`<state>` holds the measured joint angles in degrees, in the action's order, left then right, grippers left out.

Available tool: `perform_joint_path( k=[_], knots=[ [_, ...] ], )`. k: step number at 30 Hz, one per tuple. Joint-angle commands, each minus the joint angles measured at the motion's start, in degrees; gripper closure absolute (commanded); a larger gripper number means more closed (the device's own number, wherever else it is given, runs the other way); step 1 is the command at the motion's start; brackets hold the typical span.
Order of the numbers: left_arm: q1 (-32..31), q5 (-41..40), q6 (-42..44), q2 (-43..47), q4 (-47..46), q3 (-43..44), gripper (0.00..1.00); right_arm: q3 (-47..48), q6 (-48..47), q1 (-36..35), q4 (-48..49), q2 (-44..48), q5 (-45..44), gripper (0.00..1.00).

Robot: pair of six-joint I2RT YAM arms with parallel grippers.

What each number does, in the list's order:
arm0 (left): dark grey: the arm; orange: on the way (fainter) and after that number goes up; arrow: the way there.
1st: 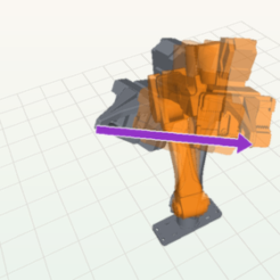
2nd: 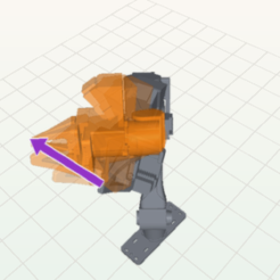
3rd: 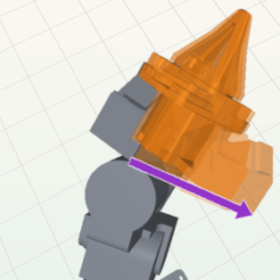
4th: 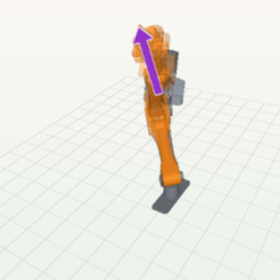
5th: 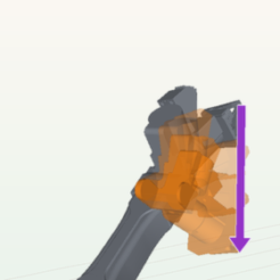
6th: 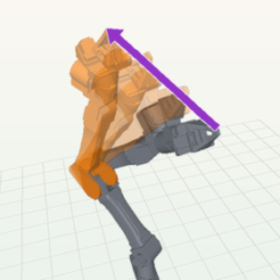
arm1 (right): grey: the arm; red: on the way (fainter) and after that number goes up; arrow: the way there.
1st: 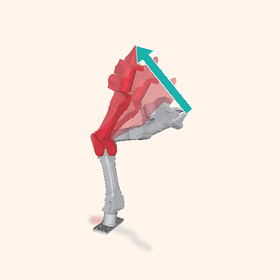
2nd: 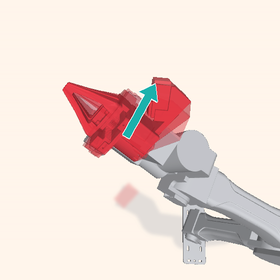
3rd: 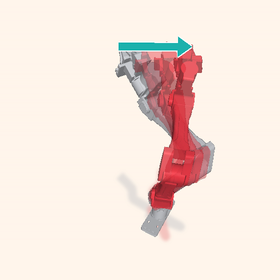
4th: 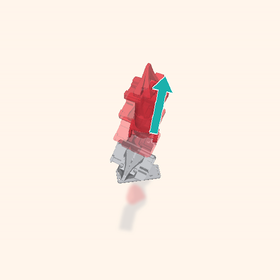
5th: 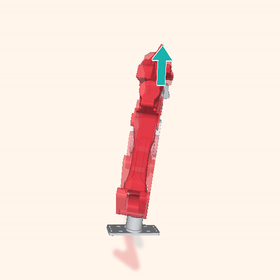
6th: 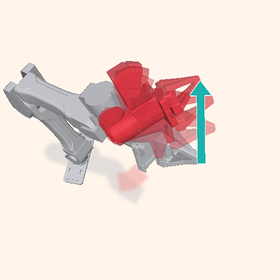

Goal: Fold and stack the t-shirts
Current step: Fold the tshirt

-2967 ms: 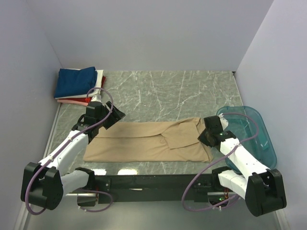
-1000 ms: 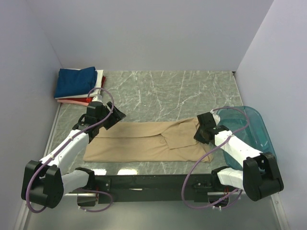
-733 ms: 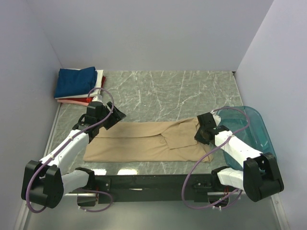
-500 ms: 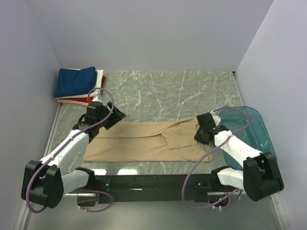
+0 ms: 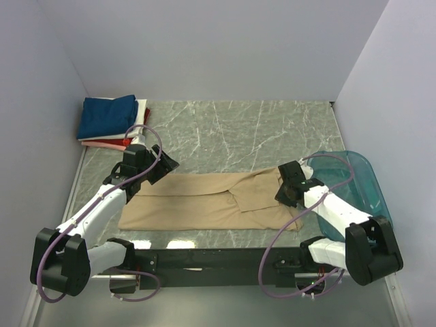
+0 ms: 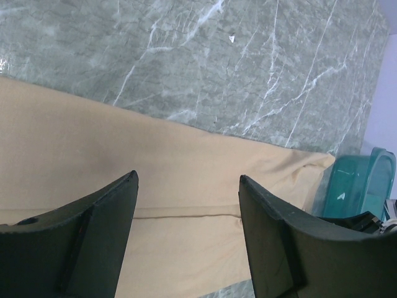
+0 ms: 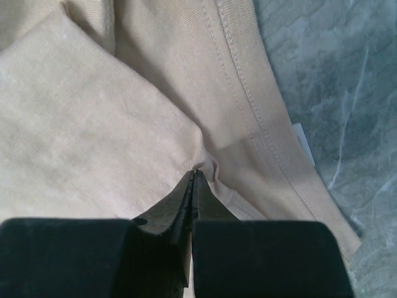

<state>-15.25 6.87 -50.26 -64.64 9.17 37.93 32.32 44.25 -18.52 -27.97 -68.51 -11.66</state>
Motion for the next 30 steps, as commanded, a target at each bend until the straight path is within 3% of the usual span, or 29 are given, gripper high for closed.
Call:
perform_joint_path(
  k=[1,21,30],
  knots=[
    [-0.2,0.9,0.6,0.6,-2.5,0.2,0.29,1.1,1.1,-0.6,-2.2,3.3,-2.1,1.0],
    [-0.2,0.5,0.3,1.5,-1.6,-0.4,0.29,2.1,3.7,-2.1,-13.5,21.7,1.3,1.0],
    [-0.2,0.7,0.1,1.9,-1.5,-0.6,0.29,4.9,8.3,-8.3,-17.9,27.2,2.1,1.0]
  ],
)
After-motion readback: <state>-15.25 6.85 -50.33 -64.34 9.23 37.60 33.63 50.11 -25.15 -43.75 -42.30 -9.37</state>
